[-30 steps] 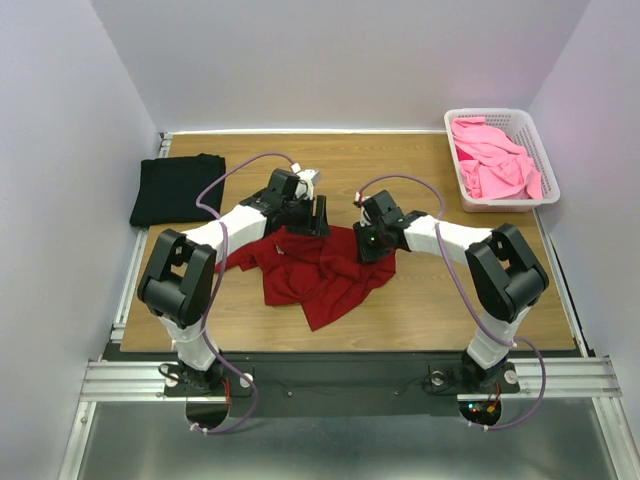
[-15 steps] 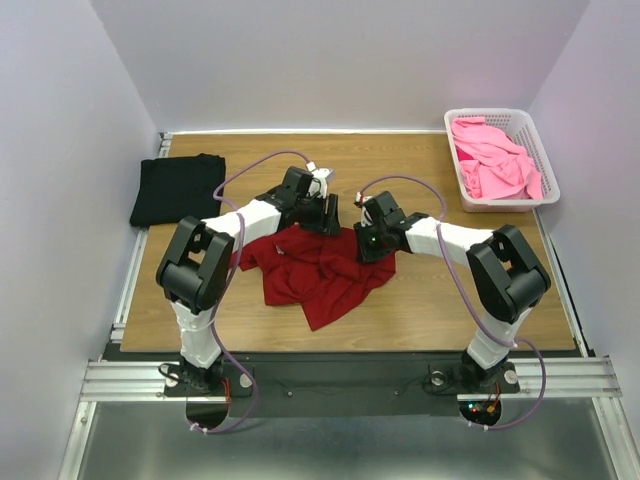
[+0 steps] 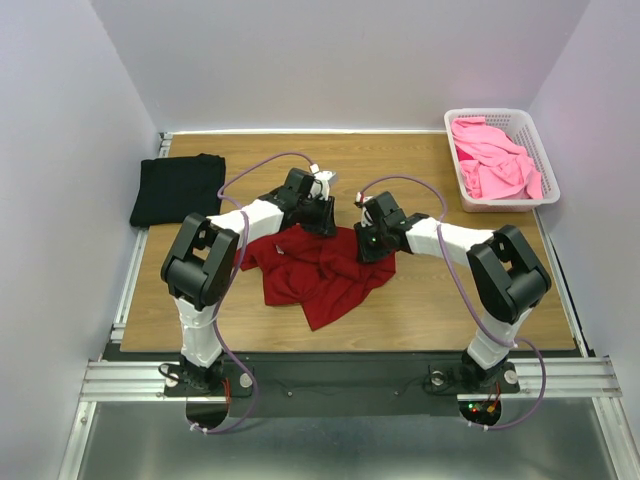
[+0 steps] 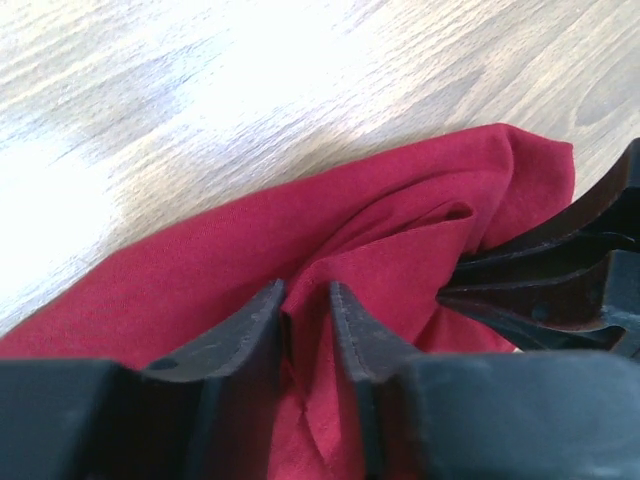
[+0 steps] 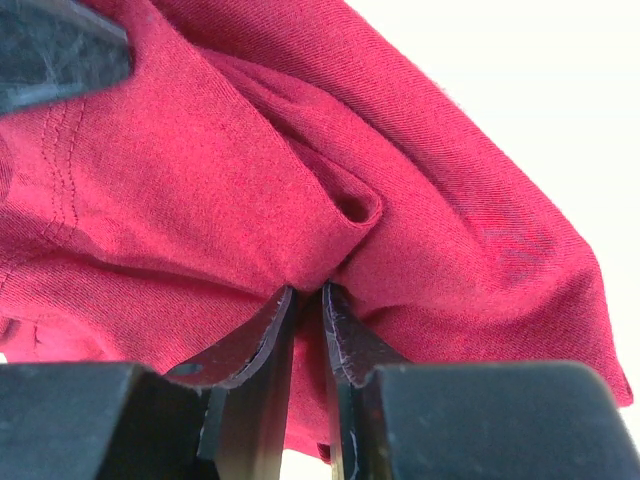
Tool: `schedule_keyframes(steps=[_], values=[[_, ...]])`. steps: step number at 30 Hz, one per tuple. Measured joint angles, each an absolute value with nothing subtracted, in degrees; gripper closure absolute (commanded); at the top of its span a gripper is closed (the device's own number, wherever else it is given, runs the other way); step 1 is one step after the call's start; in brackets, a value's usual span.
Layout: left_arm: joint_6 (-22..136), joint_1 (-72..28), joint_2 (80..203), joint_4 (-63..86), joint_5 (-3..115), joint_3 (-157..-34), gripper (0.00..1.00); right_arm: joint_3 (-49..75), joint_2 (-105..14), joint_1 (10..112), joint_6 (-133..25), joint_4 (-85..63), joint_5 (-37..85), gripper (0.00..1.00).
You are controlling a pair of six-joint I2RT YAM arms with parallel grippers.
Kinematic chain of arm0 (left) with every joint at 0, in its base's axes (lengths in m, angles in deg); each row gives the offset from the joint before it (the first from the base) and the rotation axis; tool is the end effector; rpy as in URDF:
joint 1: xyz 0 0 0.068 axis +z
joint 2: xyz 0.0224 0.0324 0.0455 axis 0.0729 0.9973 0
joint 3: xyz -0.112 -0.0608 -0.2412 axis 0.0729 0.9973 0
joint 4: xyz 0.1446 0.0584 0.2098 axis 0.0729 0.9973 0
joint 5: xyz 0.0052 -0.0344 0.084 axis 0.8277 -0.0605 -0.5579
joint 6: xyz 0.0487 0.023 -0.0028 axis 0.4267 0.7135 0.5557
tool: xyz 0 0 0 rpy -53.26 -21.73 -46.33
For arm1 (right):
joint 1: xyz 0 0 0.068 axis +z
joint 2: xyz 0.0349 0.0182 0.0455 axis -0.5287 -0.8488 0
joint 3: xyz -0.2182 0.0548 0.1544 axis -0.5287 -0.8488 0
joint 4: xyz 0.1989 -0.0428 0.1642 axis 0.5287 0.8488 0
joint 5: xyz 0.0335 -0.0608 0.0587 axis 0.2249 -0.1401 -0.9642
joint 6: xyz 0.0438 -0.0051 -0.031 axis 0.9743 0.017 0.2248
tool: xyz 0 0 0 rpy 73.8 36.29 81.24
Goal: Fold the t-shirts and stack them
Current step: Flatten the tshirt out
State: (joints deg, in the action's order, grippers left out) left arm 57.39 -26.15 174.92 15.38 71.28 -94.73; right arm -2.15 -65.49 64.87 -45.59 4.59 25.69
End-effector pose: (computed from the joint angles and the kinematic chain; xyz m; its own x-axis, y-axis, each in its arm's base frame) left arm 0.3541 -0.2235 0.1932 -0.6796 0.1909 -0.7083 0.6070 0.6886 -0.3968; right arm 0.2968 0.1970 0.1663 -0.8335 -0.2280 -0.5032 -0.3848 0.8932 0.2325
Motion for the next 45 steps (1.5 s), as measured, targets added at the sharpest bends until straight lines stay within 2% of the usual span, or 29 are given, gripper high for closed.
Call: schedule_keyframes(steps=[3, 6, 8, 9, 10, 11, 14, 17, 27, 35, 45], values=[[57.8, -26.2, 174.9, 14.7, 71.7, -94.7, 0.82, -2.2, -65.5, 64.9, -45.6, 4.5, 25.6, 0.77], [58.0, -26.2, 174.9, 14.4, 71.9, -94.7, 0.85, -2.2, -65.5, 64.9, -45.5, 4.5, 25.6, 0.77], [58.0, -26.2, 174.8, 14.3, 72.0, -94.7, 0.98, -2.2, -65.5, 64.9, -45.5, 4.5, 25.6, 0.76], [58.1, -26.2, 174.7, 14.4, 72.0, -94.7, 1.00, -2.2, -65.5, 64.9, -45.5, 4.5, 25.7, 0.75], [58.0, -26.3, 174.4, 14.4, 72.0, -94.7, 1.00, -2.2, -65.4, 64.9, -45.4, 4.6, 25.7, 0.71], [58.0, -26.3, 173.9, 14.4, 72.0, -94.7, 1.00, -2.2, -65.4, 64.9, -45.4, 4.6, 25.6, 0.62], [57.5, -26.3, 171.4, 14.7, 71.9, -94.7, 1.00, -2.2, -64.8, 64.9, -45.0, 4.6, 25.5, 0.53], [56.4, -26.4, 166.4, 15.8, 71.0, -95.2, 1.00, -2.3, -62.6, 64.9, -44.6, 5.1, 25.5, 0.39], [52.6, -26.5, 153.7, 21.1, 62.2, -107.7, 1.00, -1.4, -46.4, 64.8, -43.1, 7.9, 27.9, 0.32], [49.3, -26.5, 149.1, 22.2, 54.3, -111.1, 1.00, -6.0, -46.6, 66.0, -41.5, 8.9, 24.0, 0.31], [48.2, -26.5, 149.0, 24.5, 50.0, -111.8, 1.00, -12.0, -48.9, 68.0, -37.1, 8.1, 25.8, 0.31]])
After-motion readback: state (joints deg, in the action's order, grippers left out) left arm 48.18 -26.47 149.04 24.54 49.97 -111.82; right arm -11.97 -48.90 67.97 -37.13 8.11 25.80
